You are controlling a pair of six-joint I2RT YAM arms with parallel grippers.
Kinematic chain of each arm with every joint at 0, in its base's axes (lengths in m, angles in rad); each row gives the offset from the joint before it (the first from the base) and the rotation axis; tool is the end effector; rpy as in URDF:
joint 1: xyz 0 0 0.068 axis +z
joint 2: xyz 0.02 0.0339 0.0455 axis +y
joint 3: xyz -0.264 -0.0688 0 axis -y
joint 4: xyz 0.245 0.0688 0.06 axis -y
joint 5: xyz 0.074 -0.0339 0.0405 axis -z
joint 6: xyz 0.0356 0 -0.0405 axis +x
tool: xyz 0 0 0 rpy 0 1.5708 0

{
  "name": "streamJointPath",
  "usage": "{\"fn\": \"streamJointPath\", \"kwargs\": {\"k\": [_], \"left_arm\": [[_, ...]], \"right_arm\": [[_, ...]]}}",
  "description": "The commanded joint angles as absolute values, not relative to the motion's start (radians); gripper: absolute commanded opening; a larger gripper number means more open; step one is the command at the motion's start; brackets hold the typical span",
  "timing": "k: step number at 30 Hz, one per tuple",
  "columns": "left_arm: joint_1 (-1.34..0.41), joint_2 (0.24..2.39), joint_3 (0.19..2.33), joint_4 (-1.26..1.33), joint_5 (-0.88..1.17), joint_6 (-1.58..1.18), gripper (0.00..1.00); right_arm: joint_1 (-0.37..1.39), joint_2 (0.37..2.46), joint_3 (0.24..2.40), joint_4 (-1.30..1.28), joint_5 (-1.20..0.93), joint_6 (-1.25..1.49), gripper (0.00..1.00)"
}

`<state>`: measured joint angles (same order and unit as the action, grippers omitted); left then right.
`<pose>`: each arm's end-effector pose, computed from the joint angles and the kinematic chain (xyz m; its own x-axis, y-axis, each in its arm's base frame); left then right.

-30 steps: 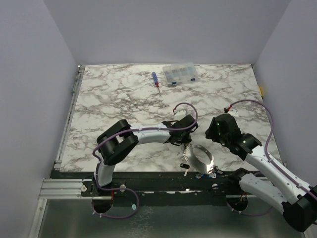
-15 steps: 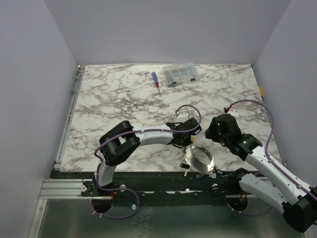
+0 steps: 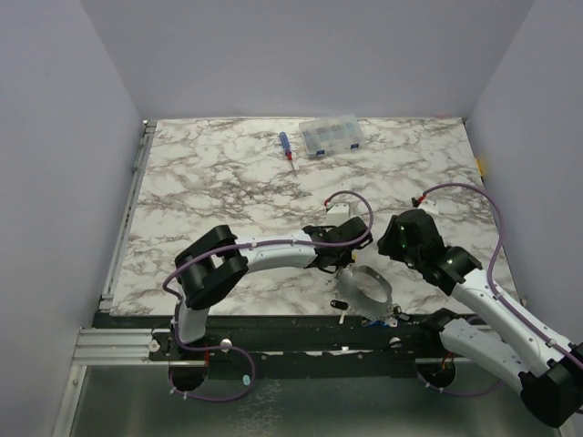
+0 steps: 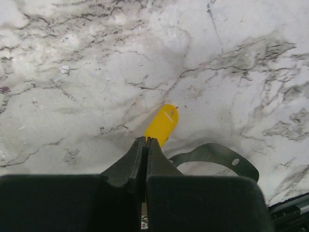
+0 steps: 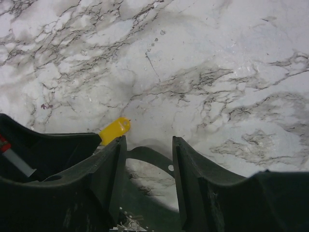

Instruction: Put the keys on the keyring

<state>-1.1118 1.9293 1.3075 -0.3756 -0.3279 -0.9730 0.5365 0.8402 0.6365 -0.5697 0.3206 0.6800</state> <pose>0.1898 -0.3581 0.1763 -0.8470 -0.0523 -0.5289 0.1265 0.9467 -0.2961 0.1545 0.0788 0.2440 -0.6500 0.3077 -0.6948 0.1511 0.9484 0.2787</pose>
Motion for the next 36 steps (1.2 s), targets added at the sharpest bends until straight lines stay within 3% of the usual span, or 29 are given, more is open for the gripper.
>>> {"fn": "streamJointPath", "kwargs": {"k": [1,25,36], "left_arm": [[-1.123,1.825,1.275,-0.326,-0.417,-0.929,0.00],[-1.123,1.561,0.922,0.214,-0.315,-0.879,0.00],[-1.123,1.427,0.801,0.423,-0.248,-0.757,0.00]], "right_arm": [[0.533,0.815,0.621,-0.548,0.319,0.672,0.50],[0.533,0.717,0.601,-0.506,0.286,0.638,0.46],[0.533,0.527,0.594,-0.421,0.156,0.571,0.46]]}}
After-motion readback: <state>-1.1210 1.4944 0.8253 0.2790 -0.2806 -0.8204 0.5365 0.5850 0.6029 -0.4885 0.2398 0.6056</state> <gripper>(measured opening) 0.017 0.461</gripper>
